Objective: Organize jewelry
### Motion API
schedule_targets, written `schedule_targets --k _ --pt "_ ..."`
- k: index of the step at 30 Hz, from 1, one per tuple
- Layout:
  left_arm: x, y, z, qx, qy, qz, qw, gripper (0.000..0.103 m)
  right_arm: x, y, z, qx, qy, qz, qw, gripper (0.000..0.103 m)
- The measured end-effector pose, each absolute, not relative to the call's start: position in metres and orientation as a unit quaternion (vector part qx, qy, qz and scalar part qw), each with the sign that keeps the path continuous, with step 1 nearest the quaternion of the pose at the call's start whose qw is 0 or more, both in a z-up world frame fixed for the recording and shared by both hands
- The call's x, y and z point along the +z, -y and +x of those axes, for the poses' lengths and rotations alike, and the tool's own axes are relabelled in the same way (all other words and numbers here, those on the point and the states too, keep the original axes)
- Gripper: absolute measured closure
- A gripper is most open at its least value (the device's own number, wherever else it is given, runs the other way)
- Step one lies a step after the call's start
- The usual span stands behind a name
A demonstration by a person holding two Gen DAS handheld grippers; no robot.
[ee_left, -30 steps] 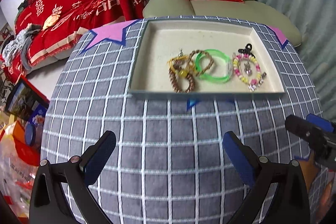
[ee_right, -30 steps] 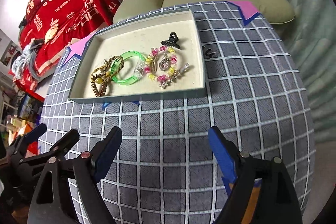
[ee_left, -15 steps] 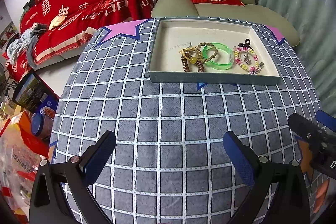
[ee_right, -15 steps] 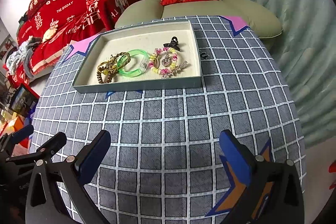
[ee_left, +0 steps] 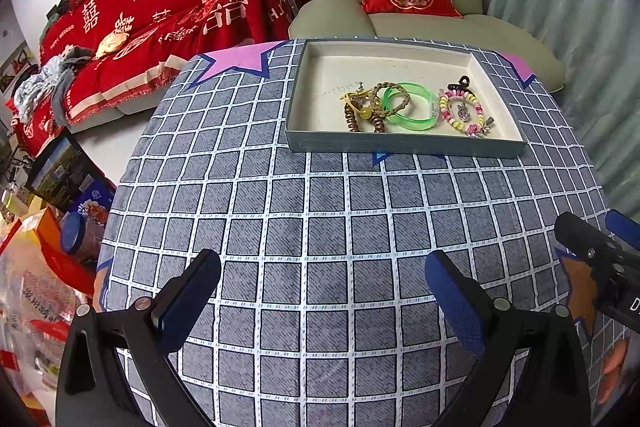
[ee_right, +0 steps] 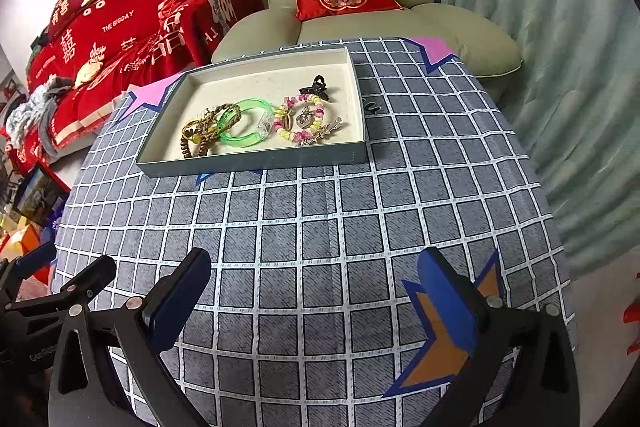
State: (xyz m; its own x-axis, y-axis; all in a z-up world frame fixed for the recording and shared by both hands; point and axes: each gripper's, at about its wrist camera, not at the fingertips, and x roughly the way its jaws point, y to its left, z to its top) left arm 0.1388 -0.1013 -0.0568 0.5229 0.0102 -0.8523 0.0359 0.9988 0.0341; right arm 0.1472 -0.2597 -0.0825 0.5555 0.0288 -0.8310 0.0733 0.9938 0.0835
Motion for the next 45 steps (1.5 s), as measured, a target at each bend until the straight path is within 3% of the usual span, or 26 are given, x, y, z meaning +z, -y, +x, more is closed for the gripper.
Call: schedule_targets --k 45 --pt "-0.0609 0.1012 0.1305 -0.01 -0.492 0.023 0.87 0.0 -0.0823 0.2612 0.1391 -0.016 -0.471 0.053 0.881 0.0"
